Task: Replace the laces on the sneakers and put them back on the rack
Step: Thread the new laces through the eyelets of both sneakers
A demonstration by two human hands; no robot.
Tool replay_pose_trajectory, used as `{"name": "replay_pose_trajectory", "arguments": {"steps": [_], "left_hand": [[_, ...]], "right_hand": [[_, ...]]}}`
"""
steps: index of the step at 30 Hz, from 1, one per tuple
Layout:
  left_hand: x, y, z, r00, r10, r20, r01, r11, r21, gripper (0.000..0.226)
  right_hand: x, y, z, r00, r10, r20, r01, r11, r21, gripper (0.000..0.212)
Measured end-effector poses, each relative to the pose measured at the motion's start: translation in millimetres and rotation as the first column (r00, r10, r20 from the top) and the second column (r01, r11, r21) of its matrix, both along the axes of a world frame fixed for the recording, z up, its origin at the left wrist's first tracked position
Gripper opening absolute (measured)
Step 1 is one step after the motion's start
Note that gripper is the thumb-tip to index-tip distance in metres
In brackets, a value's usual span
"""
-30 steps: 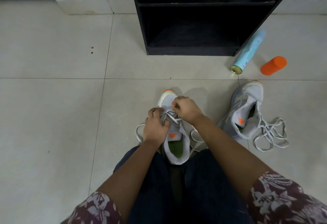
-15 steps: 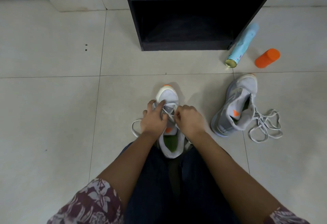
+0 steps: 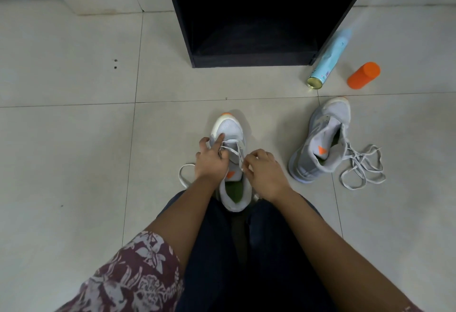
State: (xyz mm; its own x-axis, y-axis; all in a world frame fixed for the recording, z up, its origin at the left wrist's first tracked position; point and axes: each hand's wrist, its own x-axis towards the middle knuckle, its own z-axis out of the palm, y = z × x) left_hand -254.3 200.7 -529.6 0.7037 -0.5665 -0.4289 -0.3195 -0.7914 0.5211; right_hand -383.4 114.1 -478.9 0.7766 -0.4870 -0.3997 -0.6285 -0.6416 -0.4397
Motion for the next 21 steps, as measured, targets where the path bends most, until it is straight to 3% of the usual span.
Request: {"name": "replay_pose_trajectory", "arguments": {"steps": [3, 6, 9, 13, 16, 18, 21], "left_hand": [[3, 4, 9, 0.995, -0.093, 0.020, 0.092, 0.994, 0.052, 0.056], [0, 19, 19, 0.993, -0.054, 0.106, 0.054, 0.999, 0.007, 0.059], [-6, 35, 26, 0.991, 0.055, 0.123, -0.034, 0.986, -0.165, 0.059], [-19, 46, 35, 0.998, -0.030, 0.049, 0.037, 0.988, -0.151, 0.036], [-23, 48, 35, 0.997, -0.076, 0.012, 0.077, 0.986, -0.148, 0.032], [-22, 48, 34, 0.998, -0.058, 0.008, 0.058, 0.983, -0.172, 0.027], [-21, 52, 32, 0.999, -0.003, 0.036, 0.011, 0.971, -0.239, 0.020]], "right_hand": [[-11, -23, -3, 0.942, -0.330, 0.064, 0.312, 0.929, 0.200, 0.015], [-23, -47, -5, 0.849, -0.525, 0.065, 0.509, 0.844, 0.168, 0.025], [-22, -56, -12, 0.896, -0.442, 0.037, 0.442, 0.897, 0.021, 0.026], [-12, -41, -18, 0.982, -0.180, -0.064, 0.184, 0.980, 0.080, 0.023], [-5, -18, -31, 0.960, 0.029, -0.279, 0.005, 0.993, 0.120, 0.025], [-4, -8, -45, 0.925, 0.023, -0.378, 0.019, 0.994, 0.107, 0.027], [5, -3, -56, 0.938, -0.043, -0.344, 0.050, 0.999, 0.013, 0.024]]}}
